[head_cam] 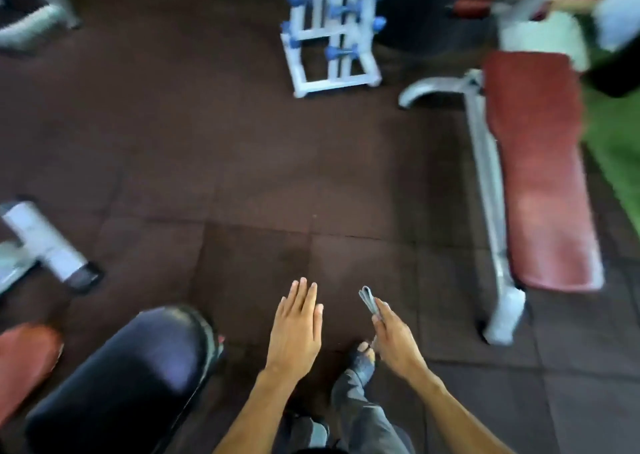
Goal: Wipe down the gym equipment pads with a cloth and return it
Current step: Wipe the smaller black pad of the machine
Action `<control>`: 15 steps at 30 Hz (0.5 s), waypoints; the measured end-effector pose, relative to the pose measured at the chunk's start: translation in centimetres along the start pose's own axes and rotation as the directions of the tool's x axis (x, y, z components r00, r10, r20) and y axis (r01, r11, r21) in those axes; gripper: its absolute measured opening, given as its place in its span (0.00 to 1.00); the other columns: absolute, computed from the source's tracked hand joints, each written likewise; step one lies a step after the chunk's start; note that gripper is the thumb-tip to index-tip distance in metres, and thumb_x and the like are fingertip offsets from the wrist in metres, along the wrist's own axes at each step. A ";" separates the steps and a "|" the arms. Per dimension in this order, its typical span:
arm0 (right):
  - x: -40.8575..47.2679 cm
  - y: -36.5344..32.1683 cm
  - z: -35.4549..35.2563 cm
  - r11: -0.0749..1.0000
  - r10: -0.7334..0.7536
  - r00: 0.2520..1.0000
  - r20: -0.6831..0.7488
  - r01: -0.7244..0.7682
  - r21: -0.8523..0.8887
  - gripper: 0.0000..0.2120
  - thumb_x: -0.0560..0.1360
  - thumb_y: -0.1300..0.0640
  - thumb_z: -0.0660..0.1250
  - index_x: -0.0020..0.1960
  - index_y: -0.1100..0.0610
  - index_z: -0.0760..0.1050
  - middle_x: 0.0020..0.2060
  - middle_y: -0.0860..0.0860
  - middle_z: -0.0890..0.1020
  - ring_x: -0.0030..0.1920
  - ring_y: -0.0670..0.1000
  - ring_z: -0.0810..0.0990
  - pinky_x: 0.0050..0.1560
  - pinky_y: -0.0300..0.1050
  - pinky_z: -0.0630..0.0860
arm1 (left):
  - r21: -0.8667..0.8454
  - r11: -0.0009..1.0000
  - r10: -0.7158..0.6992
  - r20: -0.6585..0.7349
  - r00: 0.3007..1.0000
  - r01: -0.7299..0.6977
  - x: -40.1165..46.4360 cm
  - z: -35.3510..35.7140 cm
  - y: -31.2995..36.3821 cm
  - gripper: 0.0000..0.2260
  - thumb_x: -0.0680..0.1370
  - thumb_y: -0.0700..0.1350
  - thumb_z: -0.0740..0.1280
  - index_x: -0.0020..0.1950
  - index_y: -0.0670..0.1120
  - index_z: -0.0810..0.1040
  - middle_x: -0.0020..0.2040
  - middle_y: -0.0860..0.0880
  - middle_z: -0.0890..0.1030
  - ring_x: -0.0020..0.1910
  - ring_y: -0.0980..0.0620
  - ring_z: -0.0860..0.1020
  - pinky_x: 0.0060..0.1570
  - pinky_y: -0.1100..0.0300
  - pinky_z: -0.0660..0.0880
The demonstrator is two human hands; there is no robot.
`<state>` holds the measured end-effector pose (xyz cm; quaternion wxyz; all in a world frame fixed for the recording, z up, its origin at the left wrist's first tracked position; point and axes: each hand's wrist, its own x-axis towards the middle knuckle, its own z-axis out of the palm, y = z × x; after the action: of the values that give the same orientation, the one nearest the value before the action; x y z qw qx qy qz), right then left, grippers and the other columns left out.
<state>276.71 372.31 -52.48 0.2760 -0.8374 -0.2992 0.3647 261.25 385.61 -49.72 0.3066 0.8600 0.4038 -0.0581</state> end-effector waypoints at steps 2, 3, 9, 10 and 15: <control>0.0 1.9 -5.1 0.990 0.087 0.990 -0.113 -0.074 0.119 0.13 0.82 0.60 0.55 0.64 0.54 0.70 0.47 0.48 0.77 0.40 0.48 0.77 0.47 0.45 0.77 | 0.100 0.985 0.133 0.092 0.987 -0.142 3.5 0.6 5.5 0.35 0.77 0.59 0.35 0.79 0.46 0.59 0.80 0.45 0.57 0.80 0.49 0.53 0.77 0.56 0.51; -0.7 2.8 -7.4 0.979 0.153 0.976 -0.152 -0.129 0.157 0.13 0.82 0.59 0.55 0.65 0.54 0.70 0.46 0.50 0.78 0.37 0.50 0.78 0.44 0.45 0.78 | 0.132 0.967 0.197 0.152 0.969 -0.217 4.8 1.1 8.4 0.33 0.79 0.59 0.37 0.78 0.45 0.60 0.80 0.44 0.59 0.80 0.47 0.55 0.77 0.54 0.54; -2.6 8.2 -18.1 0.872 0.403 0.851 -0.336 -0.246 0.424 0.16 0.82 0.59 0.56 0.69 0.55 0.69 0.41 0.51 0.79 0.28 0.41 0.78 0.32 0.27 0.72 | 0.198 0.817 0.431 0.413 0.802 -0.541 10.3 4.7 25.6 0.22 0.84 0.52 0.51 0.77 0.46 0.62 0.77 0.45 0.65 0.78 0.47 0.59 0.75 0.52 0.59; -2.5 8.8 -19.4 0.857 0.436 0.825 -0.360 -0.259 0.445 0.16 0.82 0.59 0.56 0.69 0.55 0.69 0.42 0.51 0.80 0.29 0.41 0.78 0.33 0.26 0.72 | 0.202 0.777 0.474 0.435 0.766 -0.596 11.1 5.2 27.6 0.22 0.84 0.52 0.52 0.76 0.46 0.63 0.77 0.45 0.65 0.77 0.46 0.60 0.75 0.52 0.59; -1.7 11.9 -24.5 0.777 0.564 0.697 -0.444 -0.266 0.570 0.17 0.82 0.59 0.57 0.69 0.55 0.69 0.49 0.50 0.81 0.34 0.41 0.78 0.37 0.24 0.70 | 0.228 0.583 0.572 0.566 0.593 -0.780 16.6 7.8 36.1 0.22 0.84 0.53 0.52 0.76 0.46 0.64 0.76 0.45 0.66 0.77 0.47 0.61 0.74 0.54 0.59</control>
<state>298.37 357.24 -45.56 0.4537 -0.8626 0.1024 0.1990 299.84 374.52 -44.46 0.1759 0.9579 -0.0712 -0.2153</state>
